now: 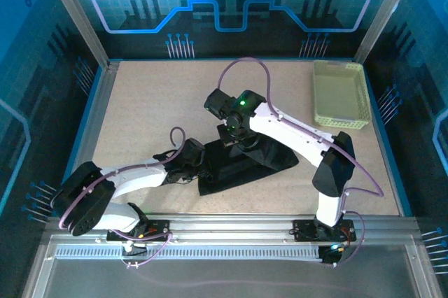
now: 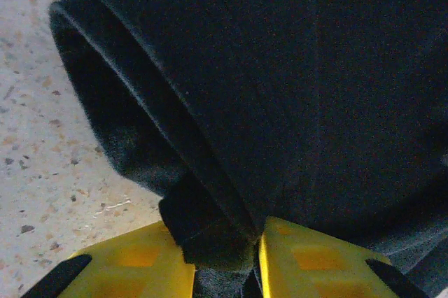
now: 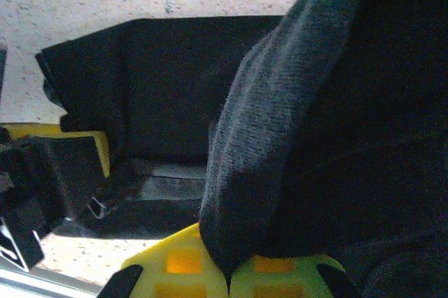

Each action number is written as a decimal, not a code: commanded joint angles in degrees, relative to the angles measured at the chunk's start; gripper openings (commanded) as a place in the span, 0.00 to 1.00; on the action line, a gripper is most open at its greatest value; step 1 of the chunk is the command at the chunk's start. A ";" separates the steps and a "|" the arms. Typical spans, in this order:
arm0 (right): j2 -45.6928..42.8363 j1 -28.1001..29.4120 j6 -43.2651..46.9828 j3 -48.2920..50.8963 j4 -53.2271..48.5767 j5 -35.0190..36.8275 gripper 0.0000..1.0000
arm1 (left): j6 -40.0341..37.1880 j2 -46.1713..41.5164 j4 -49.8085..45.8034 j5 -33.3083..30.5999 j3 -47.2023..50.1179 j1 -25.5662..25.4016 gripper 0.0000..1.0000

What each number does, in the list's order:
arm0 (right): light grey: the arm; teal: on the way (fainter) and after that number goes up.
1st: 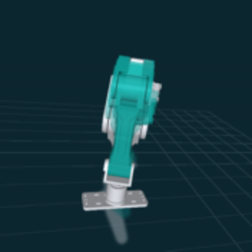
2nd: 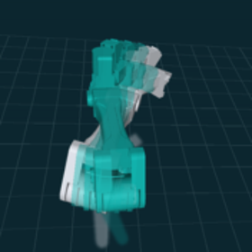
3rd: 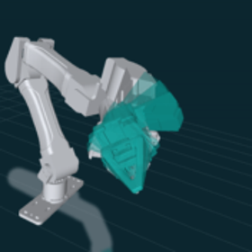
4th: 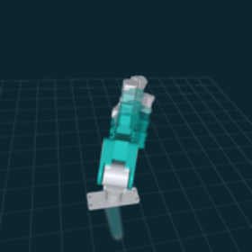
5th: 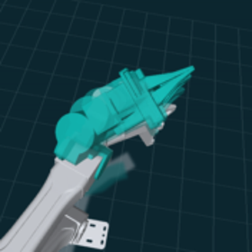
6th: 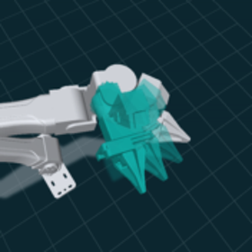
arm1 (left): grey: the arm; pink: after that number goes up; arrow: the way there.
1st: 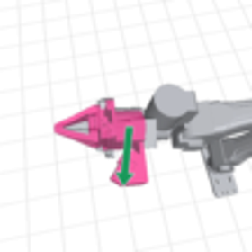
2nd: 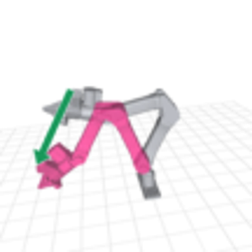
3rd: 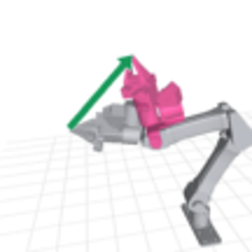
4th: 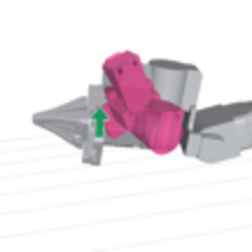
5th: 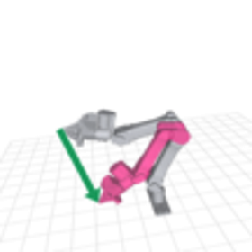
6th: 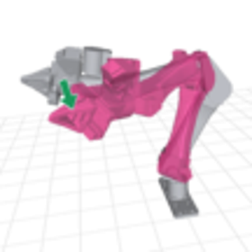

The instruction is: Fold the inside-out t-shirt

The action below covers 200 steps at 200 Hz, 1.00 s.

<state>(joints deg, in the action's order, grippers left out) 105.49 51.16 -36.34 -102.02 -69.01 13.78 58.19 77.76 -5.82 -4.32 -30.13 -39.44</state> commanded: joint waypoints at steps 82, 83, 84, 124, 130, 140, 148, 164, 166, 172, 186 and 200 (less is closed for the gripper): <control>3.67 4.21 -7.96 0.34 9.72 -7.94 0.03 | 1.89 -3.65 3.00 -1.98 4.26 -0.33 0.30; 3.62 4.26 -8.05 0.38 9.79 -8.01 0.03 | 1.91 -3.74 3.00 -2.00 4.32 -0.31 0.30; 3.65 4.28 -8.14 0.44 9.91 -8.04 0.03 | 1.96 -3.75 3.05 -2.00 4.39 -0.34 0.30; 4.62 4.38 -9.22 1.38 11.44 -8.16 0.05 | 2.78 -6.84 2.65 -3.42 6.01 -0.32 0.35; 4.74 4.39 -9.30 1.46 11.53 -8.12 0.05 | 3.06 -7.73 2.08 -4.05 6.32 -0.33 0.37; 4.98 4.47 -9.42 1.56 11.60 -7.98 0.06 | 3.61 -9.43 1.36 -5.11 7.01 -0.31 0.41; 5.14 4.48 -9.43 1.65 11.75 -8.19 0.09 | 4.05 -10.95 0.51 -6.11 7.44 -0.30 0.44; 5.38 4.65 -9.61 1.82 12.10 -8.21 0.16 | 4.81 -13.67 -2.27 -8.16 8.01 -0.31 0.47; 5.41 4.63 -9.62 1.86 12.20 -8.28 0.16 | 5.00 -14.03 -2.66 -8.45 8.03 -0.29 0.48; 5.42 4.87 -9.56 1.91 12.47 -8.40 0.19 | 5.27 -15.21 -3.52 -9.23 8.32 -0.25 0.48; 5.72 5.36 -9.26 1.19 12.33 -8.82 0.24 | 5.93 -18.34 -5.31 -10.96 9.19 -0.03 0.49; 5.75 6.34 -8.47 -0.08 11.70 -8.77 0.30 | 6.42 -21.91 -7.40 -12.78 10.03 0.23 0.50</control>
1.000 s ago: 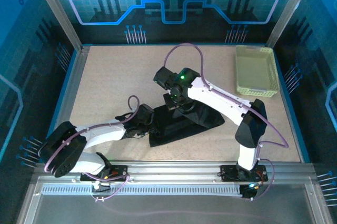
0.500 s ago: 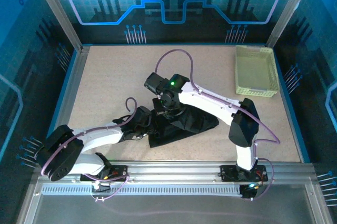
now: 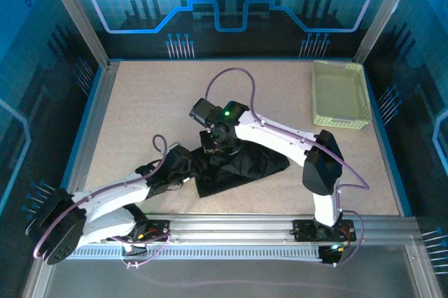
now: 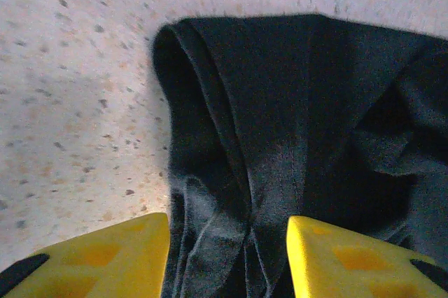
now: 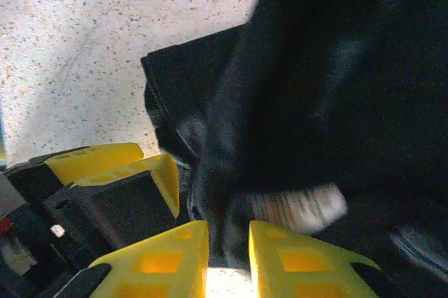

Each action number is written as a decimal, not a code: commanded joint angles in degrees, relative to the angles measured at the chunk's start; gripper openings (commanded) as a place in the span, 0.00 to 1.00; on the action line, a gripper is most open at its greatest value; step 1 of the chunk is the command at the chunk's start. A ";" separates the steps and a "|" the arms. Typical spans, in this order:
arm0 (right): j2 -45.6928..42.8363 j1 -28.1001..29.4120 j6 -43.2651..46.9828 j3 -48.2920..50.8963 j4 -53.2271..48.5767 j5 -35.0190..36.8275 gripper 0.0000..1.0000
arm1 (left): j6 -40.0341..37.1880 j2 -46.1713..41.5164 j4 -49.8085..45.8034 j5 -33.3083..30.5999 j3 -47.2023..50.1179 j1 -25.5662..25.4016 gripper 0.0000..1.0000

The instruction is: Fold the inside-out t-shirt

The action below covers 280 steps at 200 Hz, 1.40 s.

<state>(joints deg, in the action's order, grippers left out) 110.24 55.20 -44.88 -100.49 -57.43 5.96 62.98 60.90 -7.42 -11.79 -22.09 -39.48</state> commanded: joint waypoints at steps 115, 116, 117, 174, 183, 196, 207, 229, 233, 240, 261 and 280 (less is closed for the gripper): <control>-20.99 -0.69 7.33 23.25 3.57 11.45 0.60 | -12.81 0.69 -15.53 -1.06 -15.01 3.68 0.53; -21.18 -0.48 7.30 23.55 3.91 11.49 0.60 | -12.84 0.83 -15.43 -1.10 -15.18 3.70 0.54; -21.37 -0.33 7.24 23.78 4.26 11.47 0.61 | -12.86 1.12 -15.39 -1.11 -15.36 3.71 0.54; -20.95 11.62 3.19 28.31 11.37 16.33 0.73 | -12.33 13.45 -12.66 1.95 -22.39 5.11 0.55; -19.28 12.40 2.47 27.63 11.01 16.92 0.74 | -12.13 14.71 -12.40 2.31 -22.99 5.78 0.53; -16.86 13.34 1.44 26.72 10.41 18.33 0.72 | -12.18 16.00 -11.29 3.19 -23.62 6.70 0.49; -14.99 14.16 0.84 26.17 10.07 20.21 0.71 | -12.21 17.05 -10.80 4.14 -24.33 7.56 0.45; -11.59 14.87 0.26 24.98 10.05 22.50 0.67 | -12.40 18.65 -9.85 5.81 -25.45 9.17 0.38; -10.96 14.87 0.09 24.80 10.06 22.83 0.66 | -12.40 18.91 -9.61 6.06 -25.51 9.39 0.37; -9.99 14.89 0.17 24.38 10.34 22.92 0.65 | -12.31 19.27 -9.35 6.43 -25.63 9.95 0.36; -7.34 15.34 -0.04 23.06 10.54 24.10 0.54 | -12.70 20.77 -8.44 7.82 -26.16 11.37 0.31; -5.65 16.08 -0.43 21.65 9.22 26.24 0.39 | -13.01 22.50 -7.12 9.49 -26.28 12.81 0.25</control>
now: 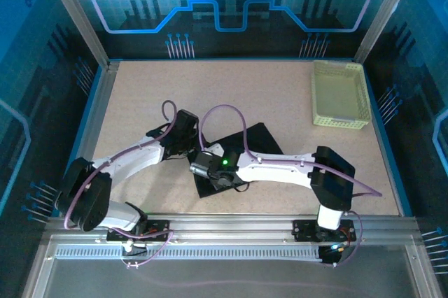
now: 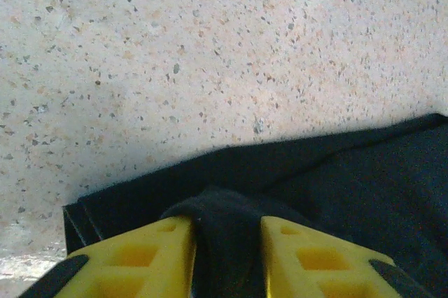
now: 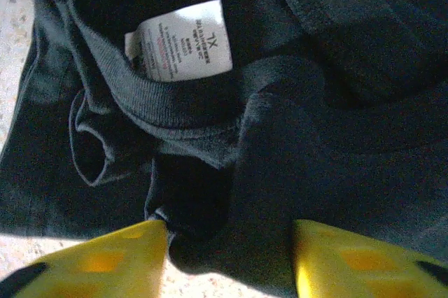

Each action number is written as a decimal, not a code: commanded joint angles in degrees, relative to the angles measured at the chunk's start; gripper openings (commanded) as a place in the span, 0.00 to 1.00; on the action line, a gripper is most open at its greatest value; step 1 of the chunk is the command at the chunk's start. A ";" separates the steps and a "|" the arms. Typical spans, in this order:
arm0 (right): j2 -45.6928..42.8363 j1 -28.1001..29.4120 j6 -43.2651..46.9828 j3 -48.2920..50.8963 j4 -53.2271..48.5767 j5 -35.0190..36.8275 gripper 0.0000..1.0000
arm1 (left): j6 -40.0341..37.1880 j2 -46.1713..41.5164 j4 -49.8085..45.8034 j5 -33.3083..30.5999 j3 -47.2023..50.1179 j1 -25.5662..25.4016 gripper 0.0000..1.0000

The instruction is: Fold the inside-out t-shirt

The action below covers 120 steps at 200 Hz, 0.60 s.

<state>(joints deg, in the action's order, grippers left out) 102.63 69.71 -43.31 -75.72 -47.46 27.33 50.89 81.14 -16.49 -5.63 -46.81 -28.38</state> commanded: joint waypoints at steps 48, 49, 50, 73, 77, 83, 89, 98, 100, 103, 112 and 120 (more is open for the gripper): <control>0.09 5.45 -0.26 -3.02 -1.19 9.94 0.05 | -1.39 4.94 3.86 6.52 -1.93 4.50 0.07; -0.03 5.57 -0.18 -2.98 -1.03 10.02 0.05 | -1.40 4.97 3.89 6.56 -1.95 4.62 0.07; -0.09 5.64 -0.01 -2.87 -0.91 10.15 0.04 | -1.41 4.93 3.91 6.62 -1.96 4.68 0.06; -2.76 8.41 4.11 -0.79 2.58 11.15 0.00 | -1.41 4.81 5.01 8.06 -1.65 7.52 0.03; -3.21 8.78 4.51 -0.46 3.04 11.25 0.00 | -1.41 4.82 5.09 8.31 -1.54 8.09 0.02; -3.83 9.09 5.12 0.06 3.85 11.09 0.00 | -1.49 4.74 5.30 8.65 -1.52 9.01 0.02; -4.46 9.39 5.21 0.55 4.15 11.13 0.00 | -1.57 4.75 5.66 8.91 -1.30 9.77 0.02; -5.17 9.48 4.63 1.05 4.31 11.16 0.00 | -1.66 4.85 6.31 9.58 -0.98 10.94 0.01; -5.34 9.48 4.53 1.20 4.31 11.16 0.00 | -1.67 4.87 6.47 9.76 -0.93 11.21 0.01; -5.60 9.48 4.43 1.40 4.43 11.17 0.00 | -1.66 4.90 6.57 10.10 -0.90 11.52 0.01; -6.25 9.50 4.25 2.12 4.83 11.37 0.00 | -1.71 5.04 7.10 10.58 -0.66 12.51 0.01; -7.00 9.56 4.26 2.99 5.56 11.43 0.00 | -1.89 5.08 7.27 10.65 -0.42 13.47 0.00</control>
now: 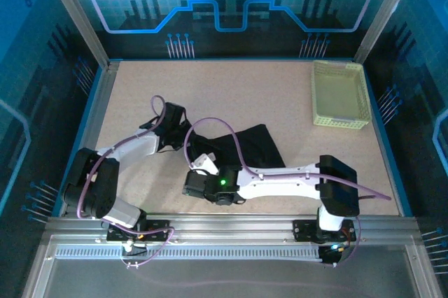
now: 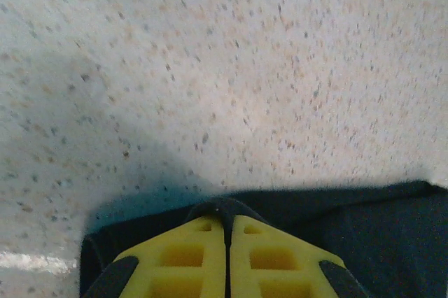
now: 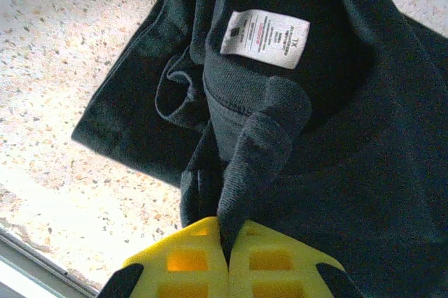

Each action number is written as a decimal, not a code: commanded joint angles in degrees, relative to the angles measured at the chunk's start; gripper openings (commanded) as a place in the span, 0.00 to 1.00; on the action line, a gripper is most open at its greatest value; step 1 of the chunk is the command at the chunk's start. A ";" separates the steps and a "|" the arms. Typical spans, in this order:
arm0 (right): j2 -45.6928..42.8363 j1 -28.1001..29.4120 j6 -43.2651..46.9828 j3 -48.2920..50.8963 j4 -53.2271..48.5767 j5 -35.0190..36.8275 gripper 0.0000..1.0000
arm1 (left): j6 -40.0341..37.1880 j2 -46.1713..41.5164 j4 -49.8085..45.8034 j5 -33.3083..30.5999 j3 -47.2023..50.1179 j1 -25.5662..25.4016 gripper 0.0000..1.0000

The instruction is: Fold the inside-out t-shirt

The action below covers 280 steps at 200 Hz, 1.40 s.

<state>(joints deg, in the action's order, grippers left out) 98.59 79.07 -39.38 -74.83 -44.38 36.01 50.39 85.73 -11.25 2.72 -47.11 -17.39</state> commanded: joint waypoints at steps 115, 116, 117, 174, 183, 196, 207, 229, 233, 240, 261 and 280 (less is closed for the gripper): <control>-1.17 -0.05 11.12 0.41 11.25 -6.31 0.53 | -6.97 6.23 -0.37 5.90 -5.32 7.90 0.38; -1.41 -0.23 11.10 0.53 11.07 -6.13 0.53 | -7.11 5.99 -0.72 5.63 -5.38 7.90 0.39; -1.61 -0.32 11.00 0.59 10.94 -5.95 0.53 | -7.26 5.75 -1.06 5.37 -5.46 7.90 0.39; -6.49 -18.62 12.24 6.86 10.93 -8.64 0.55 | -8.89 -10.60 -11.33 -7.33 0.88 0.43 0.50; -5.23 -22.35 12.43 6.65 11.50 -10.51 0.55 | -7.39 -12.68 -11.34 -8.73 2.35 -2.83 0.50; -2.53 -27.32 12.62 5.45 11.73 -12.80 0.55 | -5.22 -13.58 -11.47 -9.43 3.62 -7.08 0.50; 0.10 -31.13 12.53 4.01 11.34 -14.76 0.55 | -3.41 -12.72 -10.11 -8.43 4.75 -9.27 0.49; 5.74 -37.08 10.64 1.29 9.49 -19.04 0.55 | -1.87 -8.33 -6.78 -6.10 5.82 -10.72 0.45; 6.36 -37.78 10.33 1.12 9.42 -19.71 0.55 | -1.89 -7.21 -6.54 -6.00 5.74 -10.65 0.45; 7.55 -38.81 9.51 1.25 9.19 -20.49 0.55 | -2.36 -5.55 -6.14 -6.25 5.25 -10.57 0.45; 8.44 -40.52 6.44 3.77 8.14 -20.19 0.55 | -5.18 0.37 -5.19 -5.82 2.10 -9.41 0.42; 6.28 -40.70 3.46 9.04 8.33 -20.03 0.55 | -8.51 6.64 -4.49 -2.93 -3.01 -7.25 0.40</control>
<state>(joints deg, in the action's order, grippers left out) 106.91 38.44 -31.09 -70.52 -33.82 17.69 45.91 86.61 -17.74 -2.83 -44.21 -27.03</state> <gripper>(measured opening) 0.549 0.411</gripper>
